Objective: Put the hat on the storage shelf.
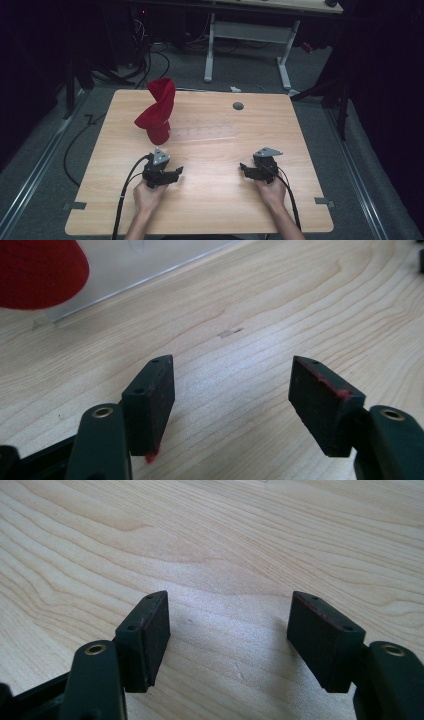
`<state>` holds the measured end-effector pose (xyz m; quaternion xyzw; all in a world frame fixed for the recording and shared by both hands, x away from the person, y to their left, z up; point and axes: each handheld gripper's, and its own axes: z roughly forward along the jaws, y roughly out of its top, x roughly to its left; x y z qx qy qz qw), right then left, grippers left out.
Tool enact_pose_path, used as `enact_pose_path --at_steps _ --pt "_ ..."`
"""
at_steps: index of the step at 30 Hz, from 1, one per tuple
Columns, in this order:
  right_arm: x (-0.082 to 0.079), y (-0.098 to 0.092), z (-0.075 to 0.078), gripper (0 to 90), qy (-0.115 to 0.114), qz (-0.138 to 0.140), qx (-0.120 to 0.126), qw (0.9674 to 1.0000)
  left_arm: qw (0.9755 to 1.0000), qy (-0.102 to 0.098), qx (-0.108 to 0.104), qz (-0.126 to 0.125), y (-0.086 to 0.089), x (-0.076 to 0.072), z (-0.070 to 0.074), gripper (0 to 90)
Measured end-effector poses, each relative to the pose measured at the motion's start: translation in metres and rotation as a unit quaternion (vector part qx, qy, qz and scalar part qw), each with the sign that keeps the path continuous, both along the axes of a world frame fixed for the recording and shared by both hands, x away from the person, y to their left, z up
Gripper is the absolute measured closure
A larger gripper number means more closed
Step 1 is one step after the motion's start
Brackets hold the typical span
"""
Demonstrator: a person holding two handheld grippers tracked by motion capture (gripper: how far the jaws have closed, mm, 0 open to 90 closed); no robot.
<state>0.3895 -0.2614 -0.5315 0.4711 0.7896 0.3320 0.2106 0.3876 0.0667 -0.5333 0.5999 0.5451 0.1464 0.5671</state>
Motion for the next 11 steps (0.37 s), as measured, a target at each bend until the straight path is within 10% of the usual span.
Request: enact_pose_path --at_steps 11 --pt "0.000 0.000 0.000 33.8 0.000 0.000 0.000 1.0000 0.9997 -0.004 0.024 0.009 -0.004 0.000 -0.013 33.4"
